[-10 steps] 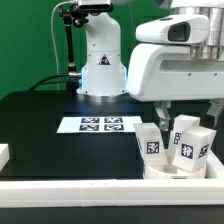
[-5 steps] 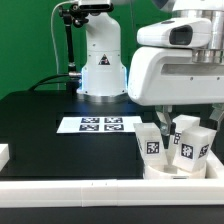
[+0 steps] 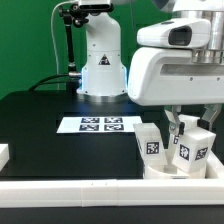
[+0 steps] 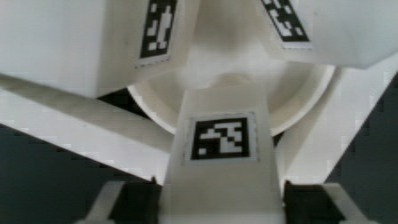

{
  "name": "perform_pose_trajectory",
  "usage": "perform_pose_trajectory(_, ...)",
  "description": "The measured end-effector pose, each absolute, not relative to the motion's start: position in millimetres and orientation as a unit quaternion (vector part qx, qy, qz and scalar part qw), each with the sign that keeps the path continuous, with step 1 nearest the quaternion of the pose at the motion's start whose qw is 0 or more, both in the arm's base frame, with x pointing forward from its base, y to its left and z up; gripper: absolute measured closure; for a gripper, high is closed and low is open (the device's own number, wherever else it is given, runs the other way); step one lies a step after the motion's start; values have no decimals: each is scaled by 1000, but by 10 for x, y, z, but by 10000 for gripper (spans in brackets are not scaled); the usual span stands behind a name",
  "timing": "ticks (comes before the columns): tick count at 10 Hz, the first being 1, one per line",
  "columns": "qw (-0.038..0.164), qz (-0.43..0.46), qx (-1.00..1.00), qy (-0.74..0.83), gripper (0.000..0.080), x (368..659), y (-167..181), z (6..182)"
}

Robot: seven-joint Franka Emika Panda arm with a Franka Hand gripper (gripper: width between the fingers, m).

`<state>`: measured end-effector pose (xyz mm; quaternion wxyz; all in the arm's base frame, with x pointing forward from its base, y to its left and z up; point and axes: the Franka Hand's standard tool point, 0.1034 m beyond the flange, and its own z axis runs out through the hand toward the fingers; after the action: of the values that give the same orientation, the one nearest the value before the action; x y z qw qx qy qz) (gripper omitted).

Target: Assemble stool

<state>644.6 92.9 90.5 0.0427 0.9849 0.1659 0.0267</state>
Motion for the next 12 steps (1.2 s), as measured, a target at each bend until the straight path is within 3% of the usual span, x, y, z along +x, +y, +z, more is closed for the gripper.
perform_pose_trajectory(3, 42, 28, 990, 132, 463, 6446, 926, 904)
perform_pose_trajectory(12, 21, 57, 957, -283, 462, 6462, 981, 897)
